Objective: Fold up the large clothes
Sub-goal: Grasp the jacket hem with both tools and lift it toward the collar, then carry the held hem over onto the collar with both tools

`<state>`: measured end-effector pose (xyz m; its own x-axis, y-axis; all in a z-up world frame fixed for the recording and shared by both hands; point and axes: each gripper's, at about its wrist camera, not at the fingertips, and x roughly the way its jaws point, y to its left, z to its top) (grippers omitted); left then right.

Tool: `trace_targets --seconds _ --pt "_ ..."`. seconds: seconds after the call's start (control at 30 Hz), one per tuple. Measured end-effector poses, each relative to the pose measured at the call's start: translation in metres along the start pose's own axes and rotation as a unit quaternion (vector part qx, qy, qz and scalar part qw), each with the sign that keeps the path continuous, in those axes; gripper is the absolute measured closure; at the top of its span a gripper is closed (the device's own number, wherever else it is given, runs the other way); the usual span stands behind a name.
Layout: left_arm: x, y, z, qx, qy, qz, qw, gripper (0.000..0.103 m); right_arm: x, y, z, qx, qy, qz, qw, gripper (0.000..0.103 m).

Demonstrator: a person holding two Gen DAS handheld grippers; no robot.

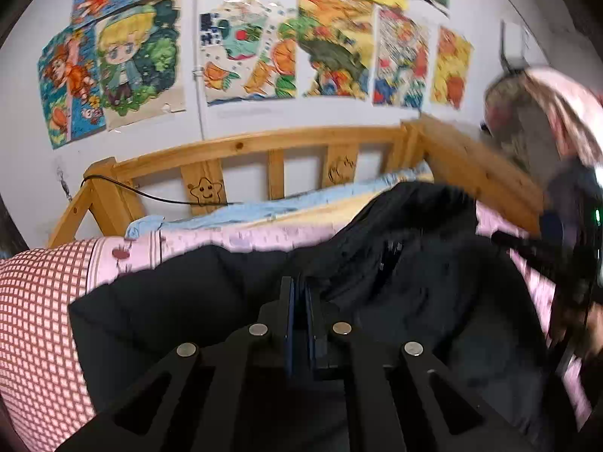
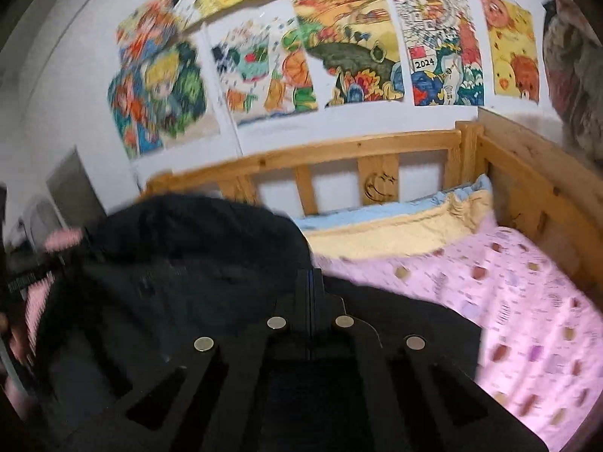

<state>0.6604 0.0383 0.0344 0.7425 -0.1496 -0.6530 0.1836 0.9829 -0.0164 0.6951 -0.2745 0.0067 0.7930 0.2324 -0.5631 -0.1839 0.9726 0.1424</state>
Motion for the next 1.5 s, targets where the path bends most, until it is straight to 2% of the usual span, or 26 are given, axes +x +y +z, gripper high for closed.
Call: trace_targets --seconds 0.1,0.23,0.37,0.4,0.5,0.57,0.6,0.63,0.67,0.83,0.93,0.97,1.03,1.1,1.17,1.27,1.5 --pt "-0.004 -0.007 -0.016 0.022 0.006 -0.002 0.9997 0.098 -0.009 -0.012 -0.013 -0.008 0.016 -0.005 1.000 0.102" --pt "-0.008 -0.016 -0.036 0.066 0.020 0.009 0.9976 0.098 -0.025 -0.024 -0.006 0.029 -0.014 0.027 0.999 0.102" --pt "-0.011 -0.017 -0.046 0.083 0.030 0.014 0.9960 0.098 -0.029 -0.024 0.010 0.058 -0.035 0.055 0.996 0.102" --pt "-0.011 -0.016 -0.047 0.083 0.031 0.014 0.9960 0.098 -0.026 -0.022 0.013 0.065 -0.036 0.059 0.996 0.102" --pt "-0.013 -0.015 -0.047 0.085 0.033 0.015 0.9957 0.098 -0.008 -0.017 0.020 0.093 -0.008 0.105 0.990 0.100" --pt "-0.015 -0.015 -0.045 0.086 0.031 0.013 0.9957 0.098 -0.007 -0.011 0.014 0.079 -0.004 0.116 0.990 0.081" --pt "-0.015 -0.014 -0.045 0.085 0.030 0.012 0.9959 0.098 -0.009 -0.007 0.010 0.058 -0.006 0.118 0.991 0.053" --pt "-0.015 -0.013 -0.045 0.082 0.029 0.012 0.9961 0.098 -0.013 -0.004 0.004 0.038 -0.010 0.119 0.992 0.036" --pt "-0.015 -0.012 -0.045 0.081 0.030 0.011 0.9962 0.098 -0.016 -0.001 0.001 0.023 -0.013 0.124 0.992 0.035" --pt "-0.017 -0.012 -0.047 0.082 0.033 0.015 0.9960 0.098 -0.026 0.007 -0.005 -0.051 -0.008 0.113 0.992 0.035" --pt "-0.019 -0.012 -0.046 0.085 0.034 0.016 0.9957 0.098 -0.023 0.018 -0.002 -0.105 0.003 0.081 0.991 0.037" --pt "-0.019 -0.012 -0.046 0.085 0.034 0.018 0.9956 0.098 -0.022 0.023 -0.003 -0.122 0.003 0.068 0.990 0.041" --pt "-0.019 -0.012 -0.044 0.084 0.036 0.018 0.9957 0.098 -0.021 0.031 -0.004 -0.140 0.003 0.068 0.988 0.065" --pt "-0.019 -0.010 -0.044 0.079 0.036 0.016 0.9961 0.098 -0.025 0.037 -0.005 -0.159 0.000 0.053 0.986 0.067" --pt "-0.019 -0.010 -0.044 0.078 0.037 0.015 0.9962 0.098 -0.026 0.042 -0.006 -0.179 0.003 0.045 0.983 0.074" --pt "-0.016 -0.008 -0.047 0.077 0.042 0.014 0.9960 0.098 -0.024 0.041 -0.010 -0.183 0.022 0.047 0.982 0.094" --pt "0.003 -0.007 -0.067 0.077 0.082 0.017 0.9934 0.098 -0.016 0.052 -0.036 -0.218 0.063 0.034 0.973 0.098"
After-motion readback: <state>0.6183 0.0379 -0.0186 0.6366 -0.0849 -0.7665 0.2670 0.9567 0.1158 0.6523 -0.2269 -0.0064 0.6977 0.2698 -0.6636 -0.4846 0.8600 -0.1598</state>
